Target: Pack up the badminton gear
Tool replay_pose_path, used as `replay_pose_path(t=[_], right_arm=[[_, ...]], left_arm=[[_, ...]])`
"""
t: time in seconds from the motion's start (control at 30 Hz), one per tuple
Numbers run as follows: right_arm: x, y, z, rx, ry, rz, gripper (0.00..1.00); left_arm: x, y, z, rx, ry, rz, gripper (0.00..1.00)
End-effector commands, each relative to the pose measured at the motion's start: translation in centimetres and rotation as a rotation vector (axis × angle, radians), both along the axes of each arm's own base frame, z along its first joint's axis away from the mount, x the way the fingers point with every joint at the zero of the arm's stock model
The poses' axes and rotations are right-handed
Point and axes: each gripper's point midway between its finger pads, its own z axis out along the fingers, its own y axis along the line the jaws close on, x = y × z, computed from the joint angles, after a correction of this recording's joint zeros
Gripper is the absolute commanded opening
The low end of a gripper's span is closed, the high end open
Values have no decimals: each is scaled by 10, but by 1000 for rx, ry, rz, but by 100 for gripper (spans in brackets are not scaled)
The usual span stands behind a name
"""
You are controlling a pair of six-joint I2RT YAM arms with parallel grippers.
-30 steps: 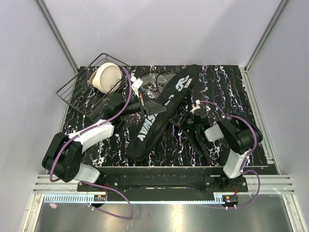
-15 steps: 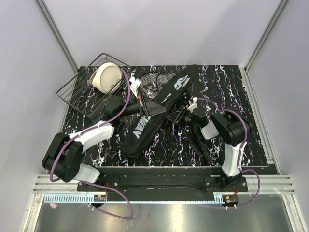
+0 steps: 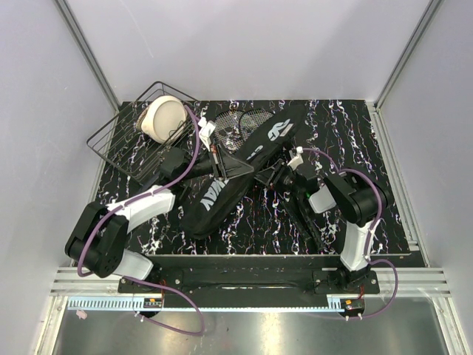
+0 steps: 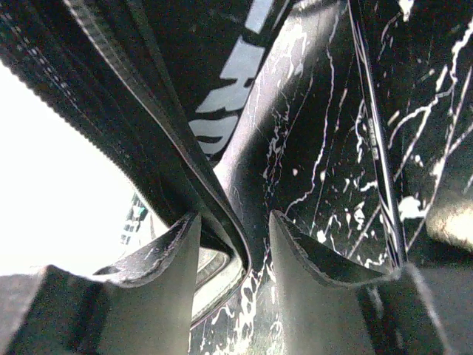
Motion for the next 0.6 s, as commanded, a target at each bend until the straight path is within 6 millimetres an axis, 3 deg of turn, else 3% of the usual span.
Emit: replay_pose_path(t=[0.0,0.13,0.23,0.33,0.47,0.5,0.53,0.57], right_arm=[[22,6,40,8,-175,0,50],[36,13,55,22,-293,7,55],[42,17,67,53,-362,14,53],[43,21,75,78,-387,27,40],[39,19,92,104,-412,26,12],[37,20,92,102,-400,31,0],[34,18,93,104,-381,31,0],[31,17,105,109,-386,29,0]], left_arm=[[-7,3,11,-42,-76,-23,0],[-9,3,10,-40,-72,-26,0],[-9,4,10,-42,-75,-26,0],[-9,3,7,-35,-72,-28,0],[-7,3,4,-23,-59,-22,0],[-5,4,3,-14,-54,-14,0],[-2,5,2,6,-80,6,0],[9,5,-11,77,0,44,1]])
